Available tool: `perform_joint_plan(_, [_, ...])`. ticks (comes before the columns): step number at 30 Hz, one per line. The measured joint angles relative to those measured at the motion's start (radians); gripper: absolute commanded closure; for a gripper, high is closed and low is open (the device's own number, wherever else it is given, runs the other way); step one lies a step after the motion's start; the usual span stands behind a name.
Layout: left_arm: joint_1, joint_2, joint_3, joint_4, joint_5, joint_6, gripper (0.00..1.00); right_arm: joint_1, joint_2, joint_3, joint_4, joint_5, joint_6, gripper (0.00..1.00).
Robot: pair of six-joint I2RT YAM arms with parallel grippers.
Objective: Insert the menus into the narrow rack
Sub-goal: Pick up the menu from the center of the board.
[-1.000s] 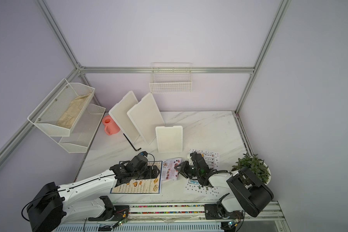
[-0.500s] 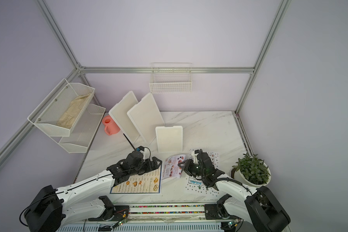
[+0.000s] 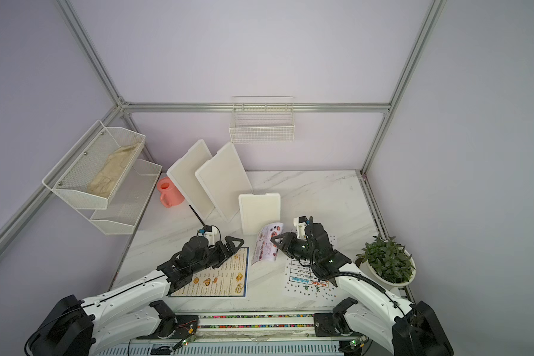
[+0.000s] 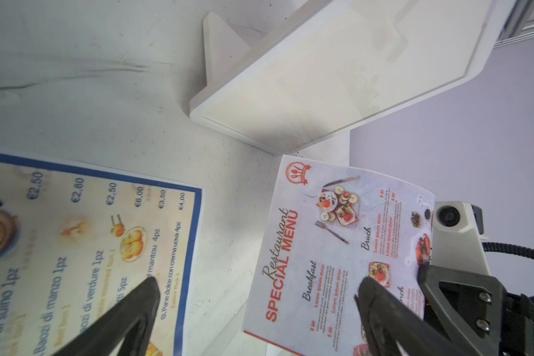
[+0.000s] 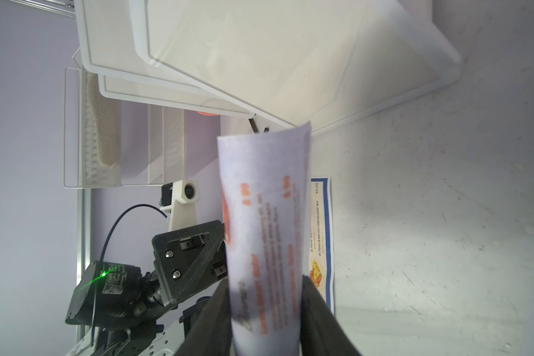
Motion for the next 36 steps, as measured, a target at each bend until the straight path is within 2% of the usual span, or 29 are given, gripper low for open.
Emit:
perform_joint_plan(12, [0.025,0.002,-0.015,0.259,0.079,-0.076,0.0,0.0,-0.004,0.094,0.083,-0.097,0.057,0.61])
perform_joint_plan(19, [0.029,0.045,-0.015,0.384,0.192,-0.097,0.0,0.0,-0.004,0.063,0.126,-0.106,0.096,0.61])
perform_joint_plan(27, [0.032,0.048,-0.015,0.436,0.235,-0.096,0.16,0.0,-0.004,0.047,0.073,-0.081,0.084,0.6])
perform_joint_plan(36, [0.045,-0.012,-0.015,0.396,0.231,-0.067,0.4,0.0,-0.001,0.065,-0.033,-0.07,0.001,0.59])
